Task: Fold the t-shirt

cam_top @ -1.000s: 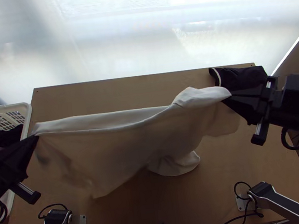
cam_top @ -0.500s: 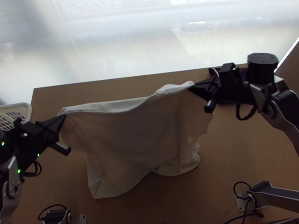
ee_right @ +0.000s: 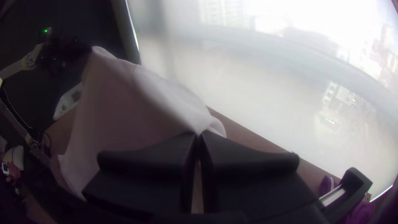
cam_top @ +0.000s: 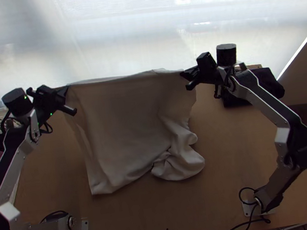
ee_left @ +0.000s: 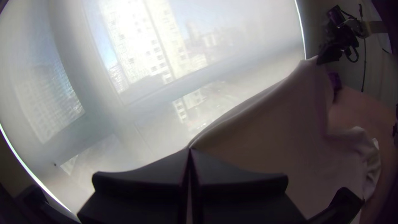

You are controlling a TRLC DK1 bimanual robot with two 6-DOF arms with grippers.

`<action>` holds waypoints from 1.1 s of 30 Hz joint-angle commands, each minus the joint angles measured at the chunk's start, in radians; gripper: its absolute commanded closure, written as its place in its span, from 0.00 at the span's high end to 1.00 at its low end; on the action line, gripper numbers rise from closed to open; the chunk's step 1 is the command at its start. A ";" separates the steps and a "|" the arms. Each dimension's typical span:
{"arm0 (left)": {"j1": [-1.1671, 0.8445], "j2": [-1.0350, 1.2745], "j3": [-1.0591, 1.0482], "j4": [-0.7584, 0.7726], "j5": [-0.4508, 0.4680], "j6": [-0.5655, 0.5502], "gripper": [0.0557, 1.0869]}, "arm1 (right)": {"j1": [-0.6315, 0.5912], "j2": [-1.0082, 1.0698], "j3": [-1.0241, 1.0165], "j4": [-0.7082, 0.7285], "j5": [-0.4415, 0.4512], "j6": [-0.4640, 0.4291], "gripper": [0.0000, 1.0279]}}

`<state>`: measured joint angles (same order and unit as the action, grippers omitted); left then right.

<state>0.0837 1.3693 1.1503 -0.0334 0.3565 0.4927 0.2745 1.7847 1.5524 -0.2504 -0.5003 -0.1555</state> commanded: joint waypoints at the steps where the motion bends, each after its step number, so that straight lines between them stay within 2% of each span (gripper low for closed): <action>1: 0.011 0.263 0.215 0.069 -0.082 0.014 0.04 | -0.029 0.223 0.218 0.017 0.088 -0.010 0.03; 9: -0.015 0.424 0.354 0.087 -0.166 0.055 0.04 | -0.034 0.404 0.457 -0.067 0.141 -0.061 0.03; 14: -0.033 0.513 0.402 0.089 -0.194 0.063 0.04 | -0.038 0.492 0.500 -0.076 0.187 -0.095 0.03; 20: -0.075 0.565 0.411 0.086 -0.243 0.101 0.04 | -0.044 0.519 0.517 -0.109 0.195 -0.104 0.03; 21: -0.079 0.565 0.408 0.082 -0.246 0.098 0.04 | -0.044 0.513 0.518 -0.122 0.197 -0.104 0.04; 22: -0.084 0.560 0.405 0.079 -0.254 0.086 0.06 | -0.046 0.506 0.520 -0.141 0.197 -0.095 0.13; 25: -0.102 0.550 0.382 0.082 -0.275 0.069 0.30 | -0.049 0.492 0.522 -0.205 0.207 -0.064 0.50; 26: -0.108 0.551 0.381 0.084 -0.286 0.069 0.39 | -0.049 0.490 0.523 -0.219 0.212 -0.058 0.57; 27: -0.113 0.553 0.379 0.082 -0.295 0.069 0.53 | -0.049 0.490 0.523 -0.230 0.212 -0.058 0.61; 29: -0.121 0.556 0.373 0.089 -0.315 0.067 0.97 | -0.049 0.487 0.518 -0.250 0.212 -0.056 0.64; 33: -0.137 0.550 0.362 0.112 -0.335 0.014 0.95 | -0.047 0.459 0.497 -0.265 0.212 -0.056 0.67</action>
<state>-0.0254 1.9171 1.5284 0.0555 0.0601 0.5526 0.2287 2.2711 2.0636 -0.4679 -0.2958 -0.2211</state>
